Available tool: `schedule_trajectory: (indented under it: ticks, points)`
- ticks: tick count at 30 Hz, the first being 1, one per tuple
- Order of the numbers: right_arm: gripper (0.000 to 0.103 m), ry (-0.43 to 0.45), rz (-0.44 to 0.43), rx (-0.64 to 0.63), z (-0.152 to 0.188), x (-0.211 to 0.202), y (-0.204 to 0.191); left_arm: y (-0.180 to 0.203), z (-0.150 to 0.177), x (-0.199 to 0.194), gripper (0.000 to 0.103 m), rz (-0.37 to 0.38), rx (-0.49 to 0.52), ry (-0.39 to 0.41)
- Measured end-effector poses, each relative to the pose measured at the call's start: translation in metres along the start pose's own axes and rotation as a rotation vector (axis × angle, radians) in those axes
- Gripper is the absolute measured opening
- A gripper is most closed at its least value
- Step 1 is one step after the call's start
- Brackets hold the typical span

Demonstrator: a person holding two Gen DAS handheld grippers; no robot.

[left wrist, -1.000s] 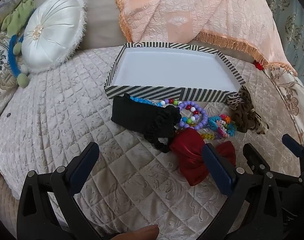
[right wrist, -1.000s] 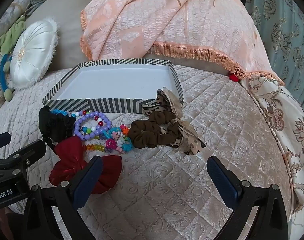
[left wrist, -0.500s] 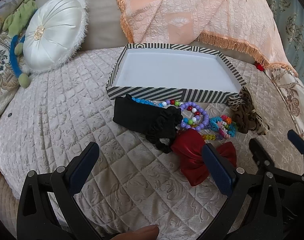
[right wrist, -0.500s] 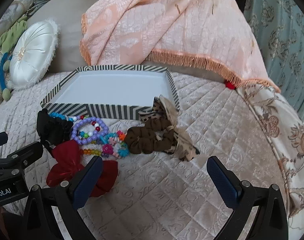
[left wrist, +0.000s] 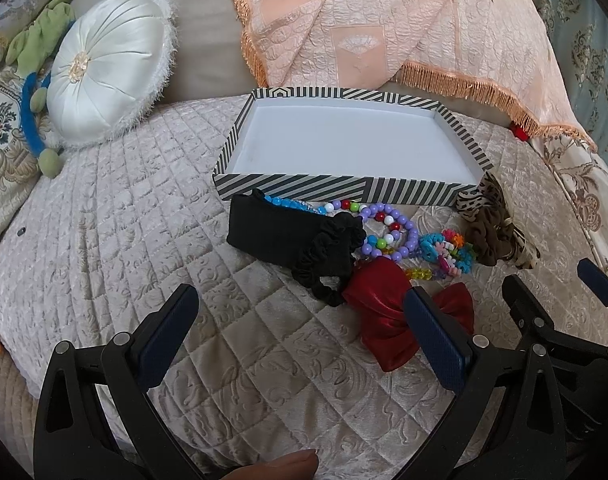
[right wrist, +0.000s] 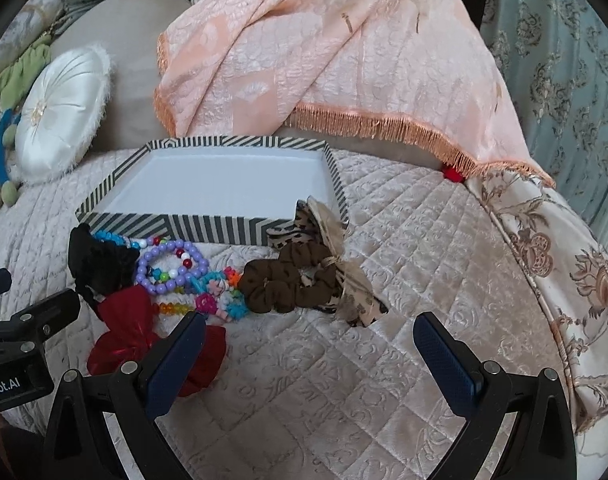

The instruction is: Organize jewelry

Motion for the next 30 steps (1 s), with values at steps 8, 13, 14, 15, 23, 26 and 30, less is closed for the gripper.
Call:
schedule_trajectory:
  ticks: [8, 13, 14, 15, 23, 26, 30]
  points:
    - [0.103, -0.024, 0.029, -0.014, 0.0013, 0.0015, -0.0029, 0.0008, 0.0002, -0.0001, 0.103, -0.001, 0.0, 0.0]
    - [0.103, -0.035, 0.013, 0.002, 0.0015, 0.0025, 0.0002, 0.0012, 0.0008, -0.0003, 0.103, -0.001, -0.003, -0.001]
    - [0.103, -0.034, 0.013, 0.001, 0.0016, 0.0025, -0.0001, 0.0013, 0.0008, -0.0002, 0.103, -0.001, -0.001, -0.001]
    - [0.103, -0.032, 0.017, -0.004, 0.0017, 0.0022, -0.0009, 0.0011, 0.0008, -0.0001, 0.103, -0.001, 0.0, -0.001]
    - [0.103, -0.04, 0.019, -0.01, 0.002, 0.0037, -0.0026, 0.0012, 0.0008, 0.0001, 0.103, 0.001, -0.004, -0.002]
    - [0.103, -0.041, 0.022, -0.007, 0.0022, 0.0038, -0.0018, 0.0007, 0.0007, 0.0004, 0.103, 0.001, -0.005, -0.003]
    - [0.103, -0.041, 0.021, -0.01, 0.0023, 0.0041, -0.002, 0.0008, 0.0008, 0.0006, 0.103, 0.001, -0.006, -0.003]
Point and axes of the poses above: each gripper's, at about its wrist camera, not at the fingertips, and x roughly the way its jaws point, y to its right, z to its underside, the point moved 4 cm from there along x, roughly the way its jaws point, and after that the axes turned 11 degrees about -y, right-handed, at the moved point
